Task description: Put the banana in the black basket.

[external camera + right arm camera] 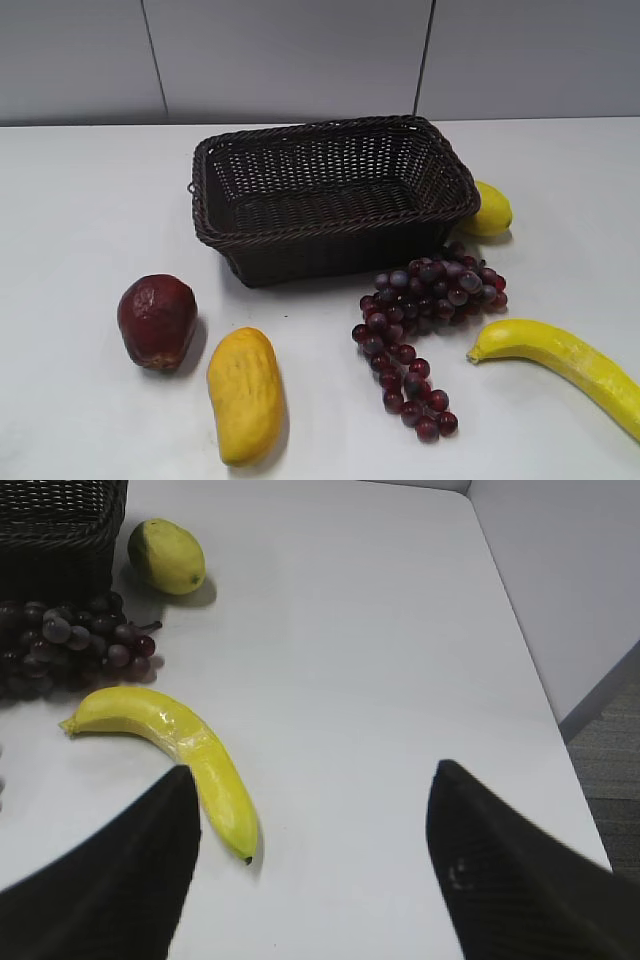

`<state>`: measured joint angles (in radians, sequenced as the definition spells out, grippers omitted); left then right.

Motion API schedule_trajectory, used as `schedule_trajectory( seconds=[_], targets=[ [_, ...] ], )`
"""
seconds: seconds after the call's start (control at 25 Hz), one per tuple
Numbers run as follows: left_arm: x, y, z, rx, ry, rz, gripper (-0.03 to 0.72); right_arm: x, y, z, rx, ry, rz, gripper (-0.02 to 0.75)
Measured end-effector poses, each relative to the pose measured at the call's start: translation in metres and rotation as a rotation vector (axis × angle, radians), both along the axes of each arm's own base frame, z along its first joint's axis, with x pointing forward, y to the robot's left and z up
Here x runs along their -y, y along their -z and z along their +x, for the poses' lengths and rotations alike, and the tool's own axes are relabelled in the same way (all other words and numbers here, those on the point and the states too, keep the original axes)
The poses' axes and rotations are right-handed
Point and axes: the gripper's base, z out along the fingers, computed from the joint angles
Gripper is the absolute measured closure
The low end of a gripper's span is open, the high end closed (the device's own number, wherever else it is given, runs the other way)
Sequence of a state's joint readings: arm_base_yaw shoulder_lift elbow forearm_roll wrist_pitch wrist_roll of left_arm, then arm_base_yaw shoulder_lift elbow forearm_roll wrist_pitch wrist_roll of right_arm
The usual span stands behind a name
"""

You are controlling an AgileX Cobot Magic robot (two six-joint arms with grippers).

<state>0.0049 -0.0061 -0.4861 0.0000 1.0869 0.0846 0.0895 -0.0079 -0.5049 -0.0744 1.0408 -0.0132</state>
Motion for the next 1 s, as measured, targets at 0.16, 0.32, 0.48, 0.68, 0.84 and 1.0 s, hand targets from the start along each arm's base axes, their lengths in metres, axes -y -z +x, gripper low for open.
schedule_trajectory(
  seconds=[0.16,0.32,0.48,0.68,0.84,1.0],
  targets=[
    [0.0,0.0,0.0,0.0,0.0,0.0,0.113,0.0,0.0,0.0,0.0,0.001,0.002,0.2],
    [0.0,0.0,0.0,0.0,0.0,0.0,0.113,0.0,0.0,0.0,0.0,0.001,0.002,0.2],
    [0.0,0.0,0.0,0.0,0.0,0.0,0.113,0.0,0.0,0.0,0.0,0.001,0.002,0.2],
    [0.0,0.0,0.0,0.0,0.0,0.0,0.113,0.0,0.0,0.0,0.0,0.001,0.003,0.2],
    [0.0,0.0,0.0,0.0,0.0,0.0,0.113,-0.0001,0.0,0.0,0.0,0.001,0.003,0.2],
    [0.0,0.0,0.0,0.0,0.0,0.0,0.113,-0.0001,0.0,0.0,0.0,0.001,0.003,0.2]
  ],
)
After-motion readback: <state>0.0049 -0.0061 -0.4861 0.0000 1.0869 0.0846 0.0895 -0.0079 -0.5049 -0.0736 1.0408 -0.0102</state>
